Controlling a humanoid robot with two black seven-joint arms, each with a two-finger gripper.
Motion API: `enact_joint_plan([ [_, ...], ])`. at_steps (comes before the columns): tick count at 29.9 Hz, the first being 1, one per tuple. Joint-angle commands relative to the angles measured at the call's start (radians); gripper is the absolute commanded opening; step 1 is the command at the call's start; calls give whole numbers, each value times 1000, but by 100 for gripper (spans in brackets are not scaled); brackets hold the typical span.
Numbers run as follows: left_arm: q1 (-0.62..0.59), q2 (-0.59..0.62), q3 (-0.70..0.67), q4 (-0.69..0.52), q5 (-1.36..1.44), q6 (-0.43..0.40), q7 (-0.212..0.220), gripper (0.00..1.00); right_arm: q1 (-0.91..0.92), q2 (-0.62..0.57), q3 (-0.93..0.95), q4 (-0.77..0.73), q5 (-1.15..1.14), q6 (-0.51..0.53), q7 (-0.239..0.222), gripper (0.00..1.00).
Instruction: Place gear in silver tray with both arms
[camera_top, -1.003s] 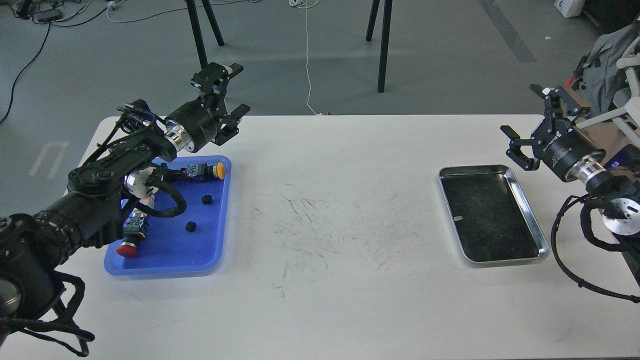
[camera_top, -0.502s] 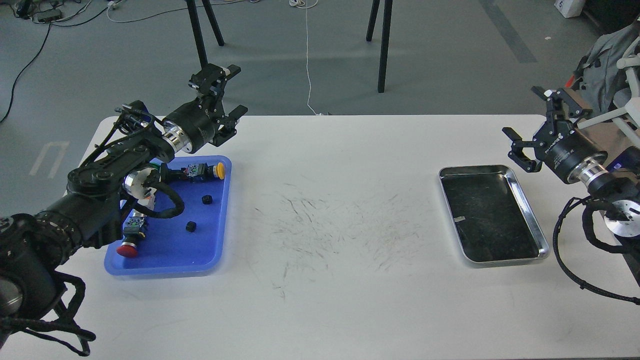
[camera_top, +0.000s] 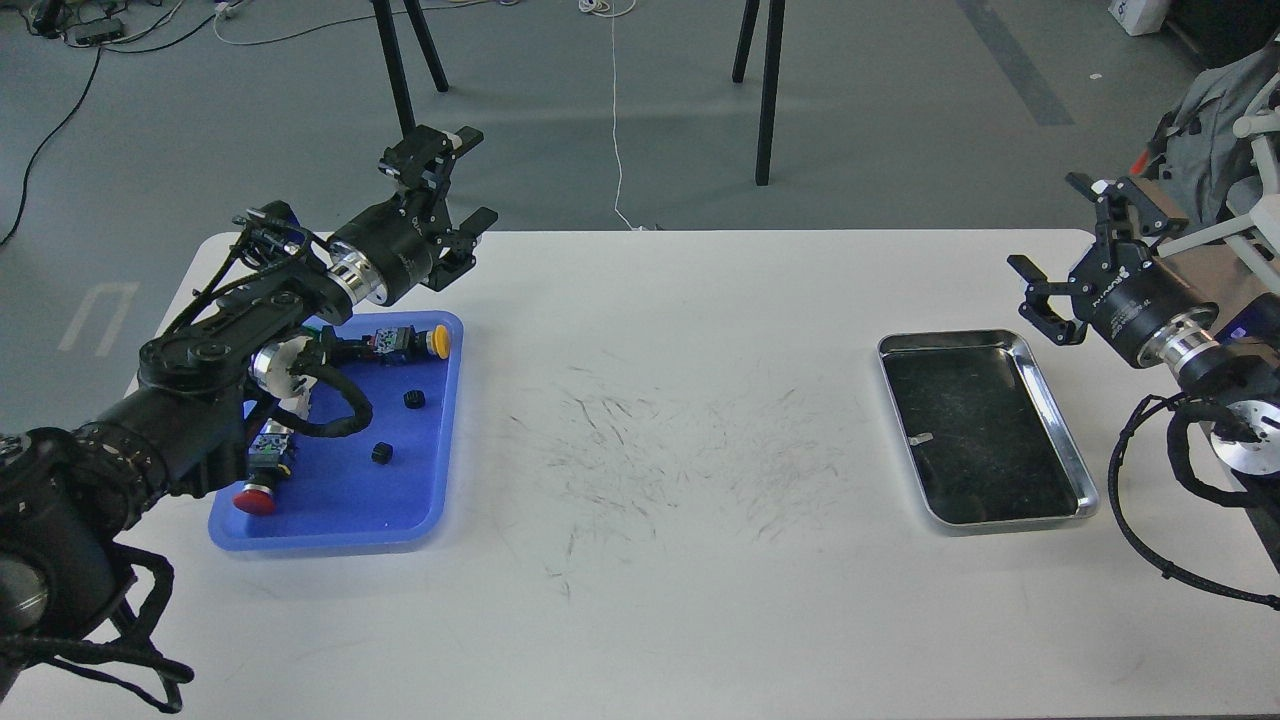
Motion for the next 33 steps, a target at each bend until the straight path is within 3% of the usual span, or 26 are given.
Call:
enact_joint_plan([
  [1, -1, -6, 6, 0, 31, -1, -3, 100, -2, 0, 0, 0, 0, 0, 0, 98],
  [15, -1, -9, 14, -2, 44, 1, -3, 100, -2, -8, 1, 0, 0, 0, 0, 98],
  [21, -4, -10, 14, -11, 242, 60, -3, 100, 0, -8, 5, 2, 0, 0, 0, 98],
  [28, -11, 2, 20, -14, 360, 65, -3, 100, 0, -8, 5, 0, 0, 0, 0, 98],
  [33, -52, 22, 109, -31, 469, 70, -3, 100, 2, -9, 5, 3, 0, 0, 0, 98],
])
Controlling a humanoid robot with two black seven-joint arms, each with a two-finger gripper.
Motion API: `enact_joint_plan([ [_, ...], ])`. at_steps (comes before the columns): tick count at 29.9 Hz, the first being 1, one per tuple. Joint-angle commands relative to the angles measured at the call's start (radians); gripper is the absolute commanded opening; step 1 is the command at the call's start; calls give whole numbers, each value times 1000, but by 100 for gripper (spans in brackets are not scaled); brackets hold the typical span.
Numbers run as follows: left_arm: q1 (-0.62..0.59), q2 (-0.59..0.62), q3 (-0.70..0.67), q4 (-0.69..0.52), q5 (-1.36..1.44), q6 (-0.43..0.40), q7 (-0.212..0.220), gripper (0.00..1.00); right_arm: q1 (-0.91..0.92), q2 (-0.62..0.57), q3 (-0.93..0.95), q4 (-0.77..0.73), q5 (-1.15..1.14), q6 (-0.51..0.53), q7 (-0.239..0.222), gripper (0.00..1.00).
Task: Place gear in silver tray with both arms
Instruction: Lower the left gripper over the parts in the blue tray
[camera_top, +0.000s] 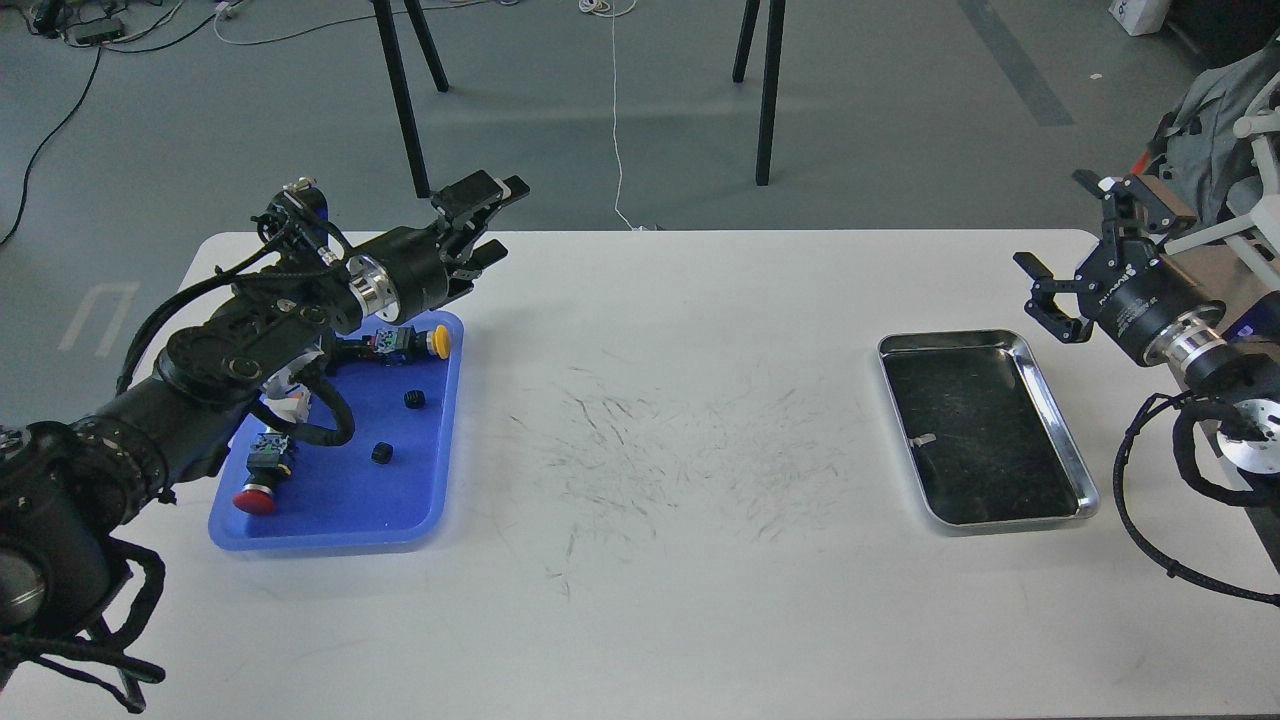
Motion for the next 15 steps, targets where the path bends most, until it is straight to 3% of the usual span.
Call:
enact_joint_plan([
  [1, -31, 29, 66, -14, 98, 3, 0, 100, 2, -5, 0, 1, 0, 0, 0, 98],
  [15, -82, 236, 159, -249, 457, -27, 0, 100, 14, -26, 5, 6, 0, 0, 0, 98],
])
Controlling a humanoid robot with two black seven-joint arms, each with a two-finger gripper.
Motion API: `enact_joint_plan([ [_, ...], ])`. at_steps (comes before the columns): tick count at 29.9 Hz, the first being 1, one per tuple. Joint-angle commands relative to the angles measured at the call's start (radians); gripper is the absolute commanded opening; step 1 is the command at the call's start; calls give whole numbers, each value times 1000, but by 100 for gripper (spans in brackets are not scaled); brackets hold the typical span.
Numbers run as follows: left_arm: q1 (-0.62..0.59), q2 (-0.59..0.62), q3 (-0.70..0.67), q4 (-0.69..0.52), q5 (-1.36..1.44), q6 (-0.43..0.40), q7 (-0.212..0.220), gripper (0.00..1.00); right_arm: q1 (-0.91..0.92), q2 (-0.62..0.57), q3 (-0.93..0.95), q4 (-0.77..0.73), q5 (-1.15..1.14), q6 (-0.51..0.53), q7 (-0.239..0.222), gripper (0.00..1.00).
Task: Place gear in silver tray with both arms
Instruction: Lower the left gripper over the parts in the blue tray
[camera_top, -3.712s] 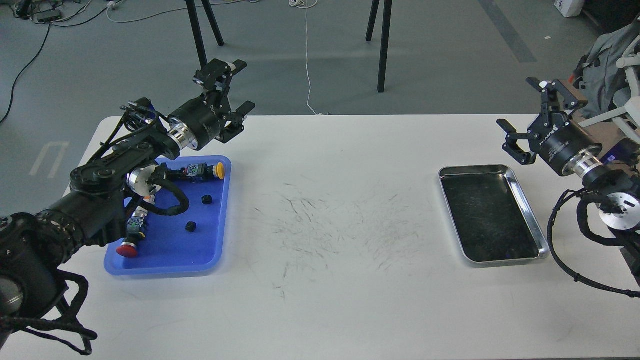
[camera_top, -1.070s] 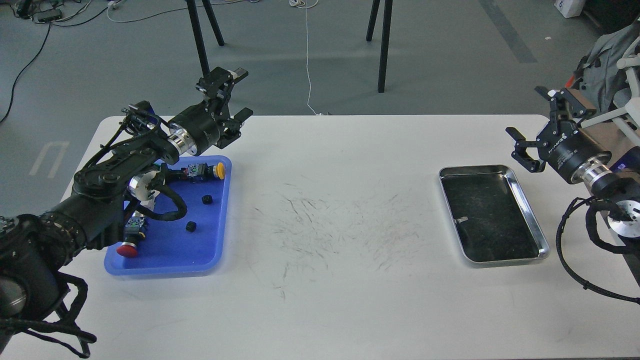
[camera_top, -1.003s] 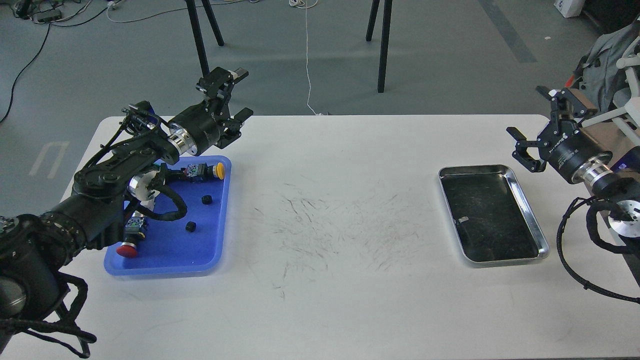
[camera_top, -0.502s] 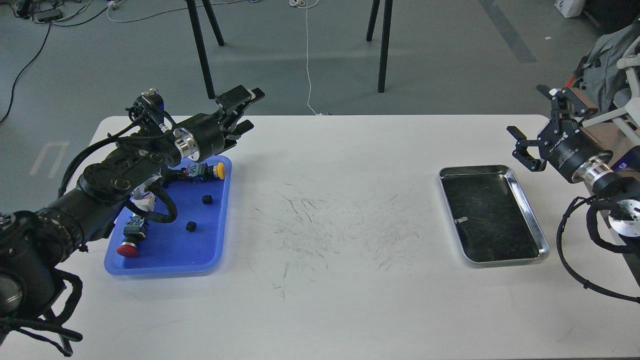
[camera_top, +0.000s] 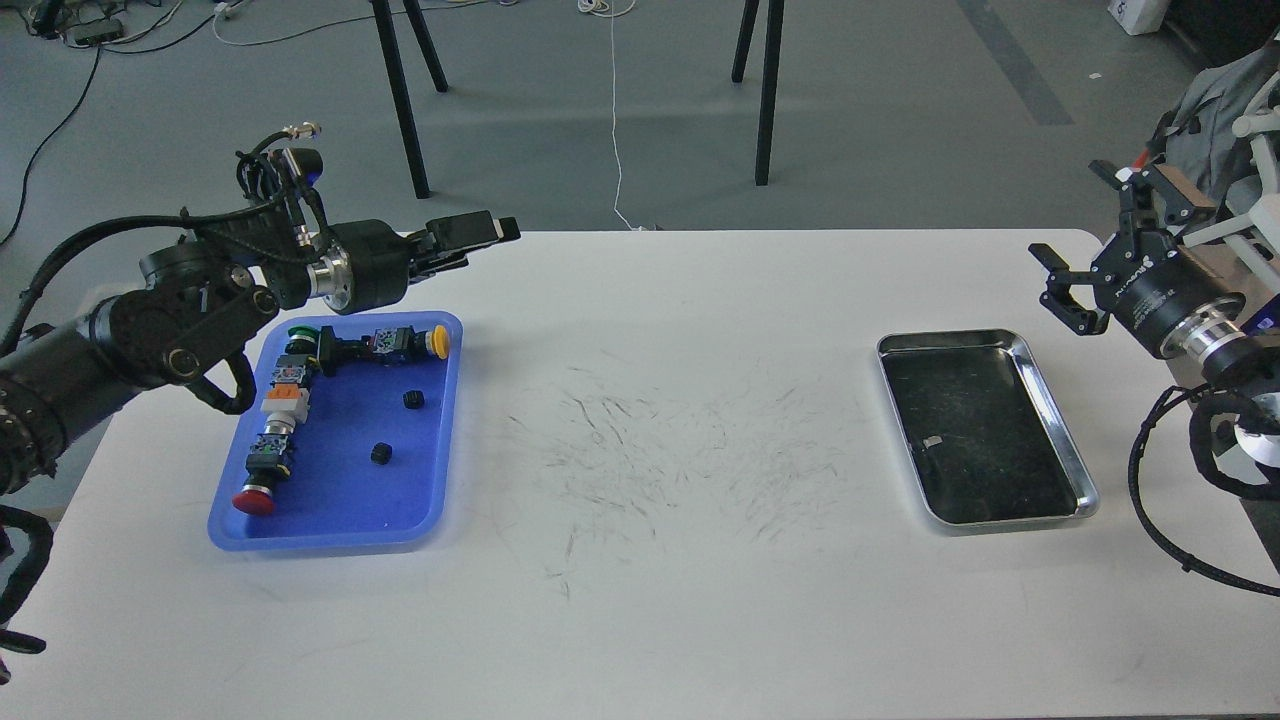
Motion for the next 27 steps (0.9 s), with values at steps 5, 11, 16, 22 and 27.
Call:
enact_joint_plan([
  [5, 0, 33, 138, -44, 90, -4, 0, 100, 2, 0, 1, -3, 0, 0, 0, 98],
  [11, 6, 75, 145, -49, 98, -2, 0, 100, 2, 0, 1, -6, 0, 0, 0, 98],
  [16, -2, 112, 199, -93, 172, -1, 0, 100, 2, 0, 1, -6, 0, 0, 0, 98],
  [22, -2, 141, 220, -124, 343, 12, 0, 100, 2, 0, 1, -6, 0, 0, 0, 98],
  [27, -2, 175, 231, -136, 425, 21, 0, 100, -1, 0, 1, -6, 0, 0, 0, 98],
])
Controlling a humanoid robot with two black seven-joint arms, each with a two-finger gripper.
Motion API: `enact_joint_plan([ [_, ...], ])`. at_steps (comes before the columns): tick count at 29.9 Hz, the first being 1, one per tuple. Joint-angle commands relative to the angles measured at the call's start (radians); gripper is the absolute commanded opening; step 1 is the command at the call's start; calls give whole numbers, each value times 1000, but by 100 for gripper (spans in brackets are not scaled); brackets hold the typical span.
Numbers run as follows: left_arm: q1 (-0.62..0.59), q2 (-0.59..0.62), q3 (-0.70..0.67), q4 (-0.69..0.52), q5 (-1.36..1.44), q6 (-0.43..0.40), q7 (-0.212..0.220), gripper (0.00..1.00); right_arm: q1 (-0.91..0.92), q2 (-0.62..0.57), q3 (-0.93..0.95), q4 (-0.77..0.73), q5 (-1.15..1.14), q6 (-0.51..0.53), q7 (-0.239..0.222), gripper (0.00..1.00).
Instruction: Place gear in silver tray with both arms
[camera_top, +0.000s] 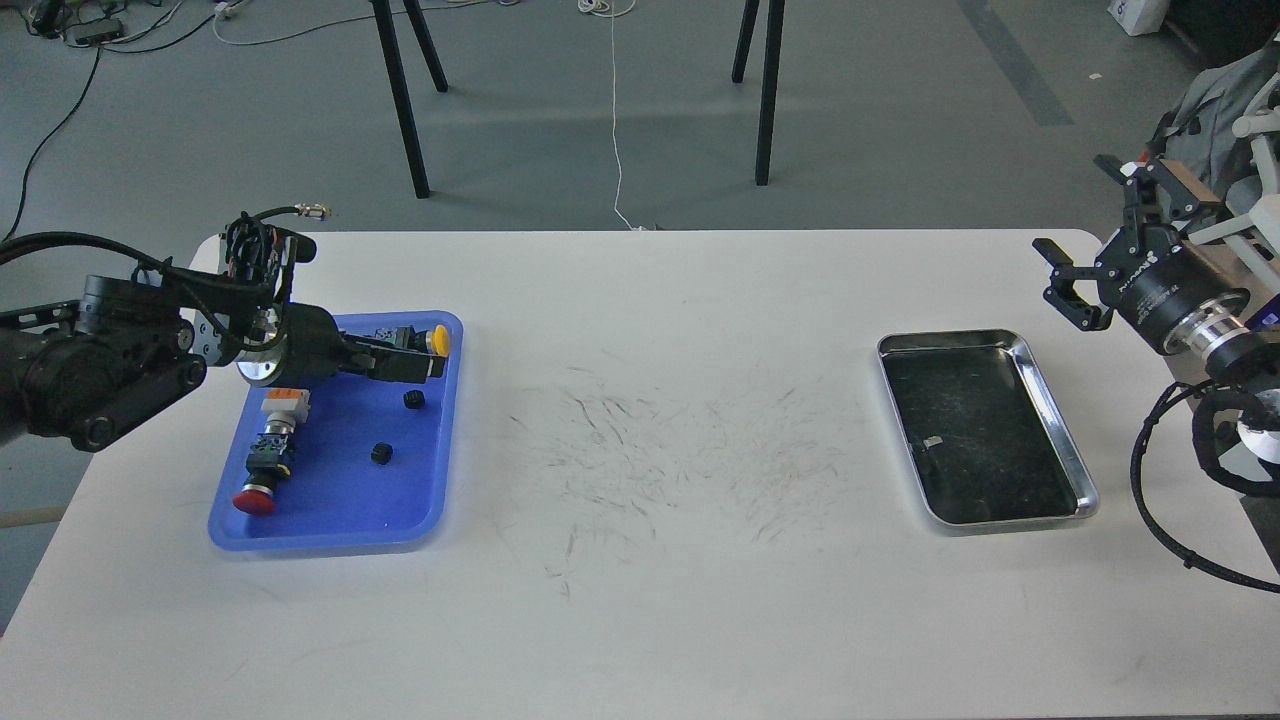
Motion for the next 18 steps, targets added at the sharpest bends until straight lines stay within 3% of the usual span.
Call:
enact_joint_plan([
  [1, -2, 23, 16, -21, 34, 4, 0, 100, -3, 1, 0, 0, 0, 0, 0, 98],
  [10, 0, 75, 51, -74, 128, 9, 0, 99, -3, -1, -2, 0, 0, 0, 0, 98],
  [18, 0, 83, 57, -78, 130, 39, 0, 88, -9, -9, 0, 2, 0, 0, 0, 98],
])
